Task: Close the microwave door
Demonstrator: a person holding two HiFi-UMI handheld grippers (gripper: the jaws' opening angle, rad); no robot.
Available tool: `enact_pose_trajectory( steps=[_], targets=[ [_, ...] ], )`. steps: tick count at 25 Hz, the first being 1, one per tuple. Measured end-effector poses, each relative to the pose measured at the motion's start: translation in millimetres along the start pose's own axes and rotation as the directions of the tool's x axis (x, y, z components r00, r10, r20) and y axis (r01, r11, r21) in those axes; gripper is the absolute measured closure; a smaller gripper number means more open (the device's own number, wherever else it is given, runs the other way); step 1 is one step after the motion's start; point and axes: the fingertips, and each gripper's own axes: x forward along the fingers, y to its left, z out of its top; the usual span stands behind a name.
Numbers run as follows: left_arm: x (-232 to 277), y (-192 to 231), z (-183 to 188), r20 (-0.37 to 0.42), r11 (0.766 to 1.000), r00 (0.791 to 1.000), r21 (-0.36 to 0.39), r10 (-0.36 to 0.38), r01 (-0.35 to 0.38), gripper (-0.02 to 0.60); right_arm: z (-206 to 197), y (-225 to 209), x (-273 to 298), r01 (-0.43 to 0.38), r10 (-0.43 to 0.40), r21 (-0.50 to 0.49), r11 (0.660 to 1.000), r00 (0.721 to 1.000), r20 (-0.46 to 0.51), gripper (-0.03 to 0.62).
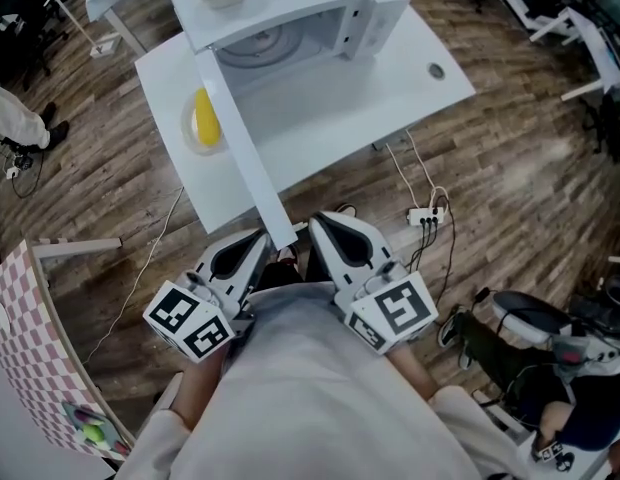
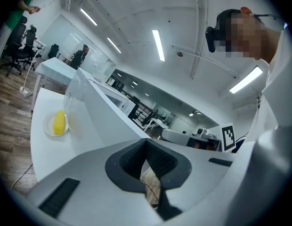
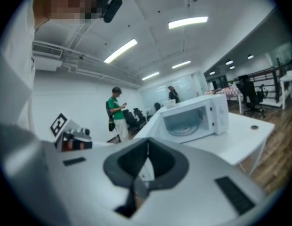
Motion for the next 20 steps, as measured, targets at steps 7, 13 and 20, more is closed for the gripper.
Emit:
enact_pose_trajectory(
  steps=[7,13,20],
  targets=[
    [9.5,-4.3,-0.1,-0.015,1.0,1.0,-0.005,-0.019,0.019,0.566,1.4,-7.7,-4.6,0.014,-0.014,0.009,1.0,1.0,0.006,0.571],
    [20.1,-8.9,0.6,-0.03,0.999,0.999,-0.008,-0.039,0.039,0.566,4.1,-16.9,-7.8,0.033,-0.033,0.016,0.999,0.999,0.012,0.571],
    [32.1,-12.6,0.1,-0.046,0.998,0.997,-0.013,-0.062,0.061,0.566,3.6,-29.6,-12.0,0.057,-0.057,0.029,0.998,0.998,0.014,0.571]
  ],
)
